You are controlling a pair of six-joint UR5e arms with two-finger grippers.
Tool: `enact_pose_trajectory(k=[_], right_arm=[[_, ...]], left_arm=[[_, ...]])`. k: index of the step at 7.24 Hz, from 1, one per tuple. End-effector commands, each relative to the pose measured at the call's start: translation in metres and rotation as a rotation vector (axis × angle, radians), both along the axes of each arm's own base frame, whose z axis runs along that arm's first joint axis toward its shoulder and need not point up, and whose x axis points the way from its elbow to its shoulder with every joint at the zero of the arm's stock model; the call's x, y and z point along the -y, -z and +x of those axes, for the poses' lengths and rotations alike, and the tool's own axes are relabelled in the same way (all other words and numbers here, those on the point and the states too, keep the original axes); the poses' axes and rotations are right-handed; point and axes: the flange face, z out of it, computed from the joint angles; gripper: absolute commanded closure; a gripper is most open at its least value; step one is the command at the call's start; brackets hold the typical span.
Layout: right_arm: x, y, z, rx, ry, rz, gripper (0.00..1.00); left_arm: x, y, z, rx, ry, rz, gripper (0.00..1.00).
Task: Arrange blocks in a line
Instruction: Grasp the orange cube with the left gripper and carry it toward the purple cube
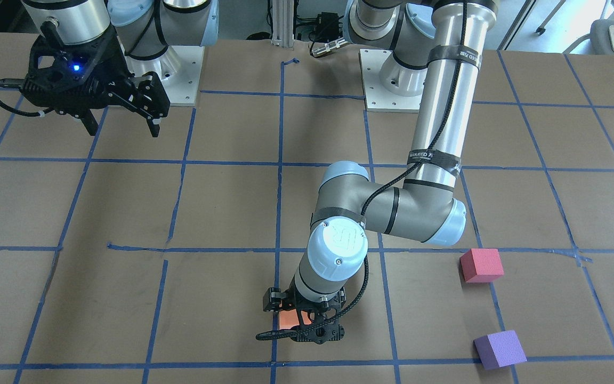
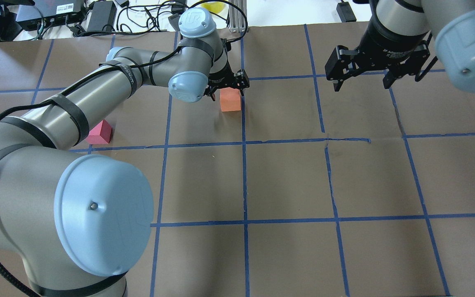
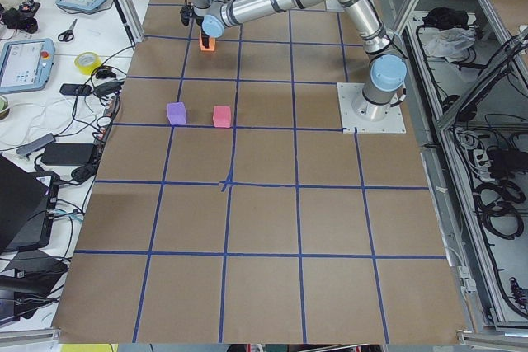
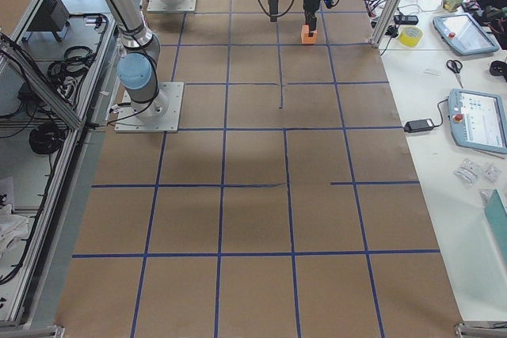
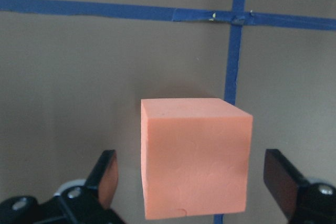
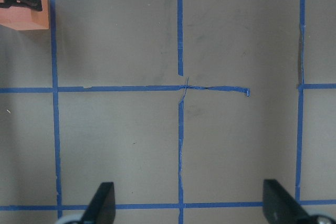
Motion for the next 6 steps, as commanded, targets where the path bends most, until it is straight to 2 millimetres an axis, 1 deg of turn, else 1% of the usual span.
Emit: enact_pose_trajectory(k=[1, 2, 3, 4, 5, 6], right_arm=[[0.000, 0.000, 0.000, -0.002, -0.001, 0.001, 0.00], [0.000, 0.000, 0.000, -0.001, -0.001, 0.000, 0.00], [0.000, 0.000, 0.000, -0.002, 0.001, 0.001, 0.00], [0.000, 0.000, 0.000, -0.002, -0.001, 0.001, 0.00], [0.000, 0.000, -0.001, -0.003, -0.001, 0.001, 0.00], [0.000, 0.000, -0.001, -0.003, -0.001, 0.001, 0.00]], left_arm=[[0.000, 0.002, 0.000, 0.008, -0.020, 0.001, 0.49], [0.001, 0.001, 0.000, 0.007, -0.028, -0.003, 0.85], [0.003, -0.012, 0.000, 0.002, -0.018, -0.023, 1.00], [0.008, -0.044, 0.007, 0.001, 0.005, -0.076, 1.00], [0.010, -0.060, 0.019, 0.061, 0.033, -0.103, 1.00], [0.013, -0.075, 0.032, 0.109, 0.024, -0.131, 1.00]])
